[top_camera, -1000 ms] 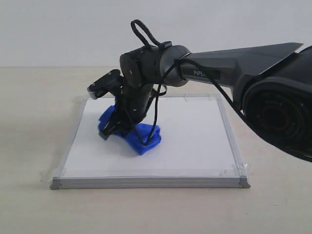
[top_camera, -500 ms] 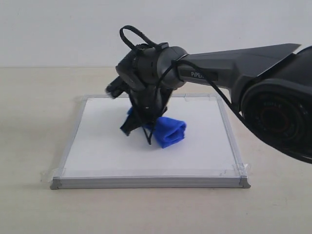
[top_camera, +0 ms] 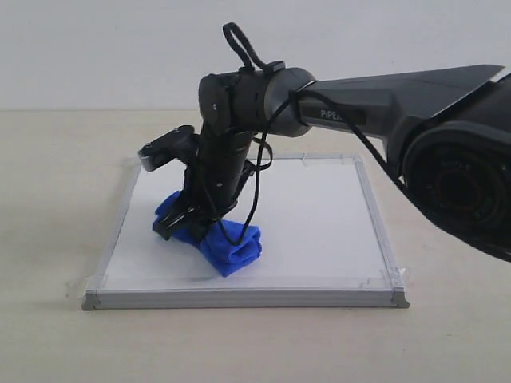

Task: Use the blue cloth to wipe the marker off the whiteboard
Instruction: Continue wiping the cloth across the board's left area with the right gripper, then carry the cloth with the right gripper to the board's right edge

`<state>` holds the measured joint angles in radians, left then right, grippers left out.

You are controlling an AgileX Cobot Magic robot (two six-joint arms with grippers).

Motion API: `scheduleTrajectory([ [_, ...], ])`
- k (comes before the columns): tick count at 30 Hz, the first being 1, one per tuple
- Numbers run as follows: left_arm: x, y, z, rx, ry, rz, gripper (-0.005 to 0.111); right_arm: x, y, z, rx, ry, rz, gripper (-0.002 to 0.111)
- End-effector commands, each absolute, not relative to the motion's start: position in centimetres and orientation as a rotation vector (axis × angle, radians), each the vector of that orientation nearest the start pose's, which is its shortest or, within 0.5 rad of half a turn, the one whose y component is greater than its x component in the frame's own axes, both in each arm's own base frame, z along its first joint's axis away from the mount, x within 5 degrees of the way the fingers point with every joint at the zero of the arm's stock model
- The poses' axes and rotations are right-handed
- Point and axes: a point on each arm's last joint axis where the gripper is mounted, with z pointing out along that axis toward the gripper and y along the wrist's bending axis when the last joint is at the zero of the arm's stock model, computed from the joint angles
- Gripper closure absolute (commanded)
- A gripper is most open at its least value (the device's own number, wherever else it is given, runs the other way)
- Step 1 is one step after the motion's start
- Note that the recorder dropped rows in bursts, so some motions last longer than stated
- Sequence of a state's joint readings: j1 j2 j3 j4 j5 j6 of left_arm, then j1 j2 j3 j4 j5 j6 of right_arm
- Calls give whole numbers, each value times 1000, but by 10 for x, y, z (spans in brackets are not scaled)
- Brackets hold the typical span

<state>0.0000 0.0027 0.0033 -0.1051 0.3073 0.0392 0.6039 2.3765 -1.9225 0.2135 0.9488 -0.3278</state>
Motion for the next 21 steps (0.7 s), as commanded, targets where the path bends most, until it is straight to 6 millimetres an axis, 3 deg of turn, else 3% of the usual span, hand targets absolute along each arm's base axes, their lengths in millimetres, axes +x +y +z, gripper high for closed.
scheduleTrajectory([
  [1, 54, -3, 186, -33, 1784, -77, 102, 393, 296, 143, -1107, 2687, 254, 109],
  [6, 54, -3, 186, -33, 1784, -77, 102, 398, 270, 170, -976, 2635, -44, 109],
  [11, 54, -3, 186, -32, 1786, -77, 102, 387, 236, 203, -874, 2600, -23, 109],
  [16, 54, -3, 186, -32, 1786, -77, 102, 381, 168, 220, -575, 2639, -14, 109],
  [21, 54, -3, 186, -32, 1786, -77, 102, 378, 97, 214, -244, 2725, -142, 109],
])
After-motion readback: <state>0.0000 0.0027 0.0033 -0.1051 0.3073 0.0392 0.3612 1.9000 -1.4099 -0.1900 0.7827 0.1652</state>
